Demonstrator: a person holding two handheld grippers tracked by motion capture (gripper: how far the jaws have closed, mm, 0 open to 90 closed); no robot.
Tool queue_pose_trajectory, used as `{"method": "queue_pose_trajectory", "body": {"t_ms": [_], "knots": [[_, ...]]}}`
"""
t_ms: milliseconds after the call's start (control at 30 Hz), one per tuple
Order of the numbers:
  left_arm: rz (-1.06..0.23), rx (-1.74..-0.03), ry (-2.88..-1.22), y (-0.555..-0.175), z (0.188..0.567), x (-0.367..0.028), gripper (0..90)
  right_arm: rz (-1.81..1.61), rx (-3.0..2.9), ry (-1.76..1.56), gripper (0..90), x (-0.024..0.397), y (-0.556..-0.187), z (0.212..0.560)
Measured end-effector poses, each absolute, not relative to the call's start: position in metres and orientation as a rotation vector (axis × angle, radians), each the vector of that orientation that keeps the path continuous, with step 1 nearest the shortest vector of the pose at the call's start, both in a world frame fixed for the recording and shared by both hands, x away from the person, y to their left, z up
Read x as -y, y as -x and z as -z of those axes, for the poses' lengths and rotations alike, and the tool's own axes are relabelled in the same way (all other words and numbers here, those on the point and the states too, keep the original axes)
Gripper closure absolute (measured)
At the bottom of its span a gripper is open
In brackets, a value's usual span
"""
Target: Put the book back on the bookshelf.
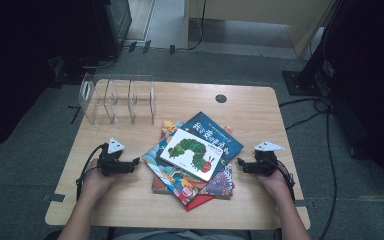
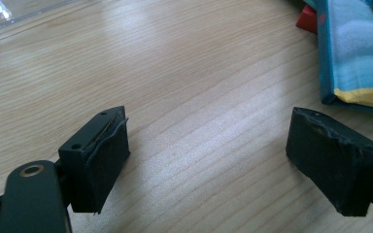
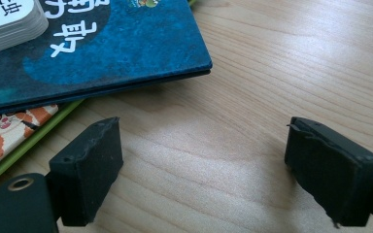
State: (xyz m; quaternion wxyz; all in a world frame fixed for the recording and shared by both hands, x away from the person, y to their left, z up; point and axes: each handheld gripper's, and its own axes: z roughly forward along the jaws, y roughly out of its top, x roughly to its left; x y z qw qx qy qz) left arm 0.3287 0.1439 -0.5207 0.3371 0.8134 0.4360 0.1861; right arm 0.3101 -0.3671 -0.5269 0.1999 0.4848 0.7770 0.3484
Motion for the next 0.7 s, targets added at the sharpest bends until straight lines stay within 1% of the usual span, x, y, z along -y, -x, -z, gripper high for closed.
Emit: {"method": "queue_pose_trajectory", "body": {"t_ms": [33,67,133,167,200,233,267,300,333,400,433,467,500,533,567,600,633,700], "knots": [[-0.486,-1.137,-2.115,-0.329,0.521,-0.144,16.3,-0.977,-2.174,-1.352,14.2,0.367,-0.31,0.527],[-0.491,-1.131,-2.108,-0.328,0.52,-0.145,19.5,-0.98,-2.175,-1.347,15.2,0.368,-0.31,0.527],[-0.498,-1.124,-2.092,-0.326,0.52,-0.146,37.9,-0.986,-2.178,-1.339,18.1,0.369,-0.309,0.526],[-0.498,-1.124,-2.092,-0.326,0.52,-0.146,38.4,-0.986,-2.178,-1.339,18.1,0.369,-0.309,0.526],[-0.494,-1.112,-2.098,-0.326,0.52,-0.147,38.4,-0.992,-2.181,-1.329,20.0,0.371,-0.309,0.527],[-0.481,-1.108,-2.11,-0.326,0.518,-0.148,39.4,-1.0,-2.183,-1.327,23.6,0.373,-0.309,0.526],[-0.465,-1.117,-2.127,-0.328,0.515,-0.149,47.8,-1.007,-2.173,-1.324,32.5,0.377,-0.309,0.526],[-0.465,-1.117,-2.127,-0.328,0.515,-0.149,51.0,-1.01,-2.168,-1.333,36.9,0.378,-0.309,0.525],[-0.418,-1.113,-2.148,-0.33,0.511,-0.151,57.4,-1.012,-2.171,-1.344,41.9,0.38,-0.309,0.523],[-0.363,-1.089,-2.162,-0.331,0.508,-0.151,63.6,-1.028,-2.18,-1.366,47.4,0.381,-0.309,0.521],[-0.363,-1.089,-2.162,-0.331,0.508,-0.151,69.9,-1.028,-2.18,-1.366,47.4,0.381,-0.309,0.521],[-0.31,-1.06,-2.138,-0.329,0.502,-0.149,73.2,-1.05,-2.195,-1.35,55.0,0.38,-0.307,0.516],[-0.31,-1.06,-2.138,-0.329,0.502,-0.149,74.3,-1.05,-2.196,-1.35,57.0,0.379,-0.307,0.514],[-0.263,-1.044,-2.105,-0.328,0.496,-0.149,77.1,-1.066,-2.197,-1.356,61.6,0.379,-0.307,0.51],[-0.263,-1.044,-2.105,-0.328,0.496,-0.149,79.0,-1.066,-2.197,-1.356,61.6,0.379,-0.307,0.51],[-0.254,-1.042,-2.093,-0.327,0.492,-0.146,81.3,-1.1,-2.191,-1.388,67.9,0.376,-0.306,0.505],[-0.258,-1.033,-2.105,-0.328,0.49,-0.144,83.5,-1.106,-2.191,-1.386,70.5,0.374,-0.306,0.503],[-0.247,-1.008,-2.129,-0.33,0.486,-0.138,85.0,-1.124,-2.18,-1.386,77.8,0.369,-0.304,0.498]]}}
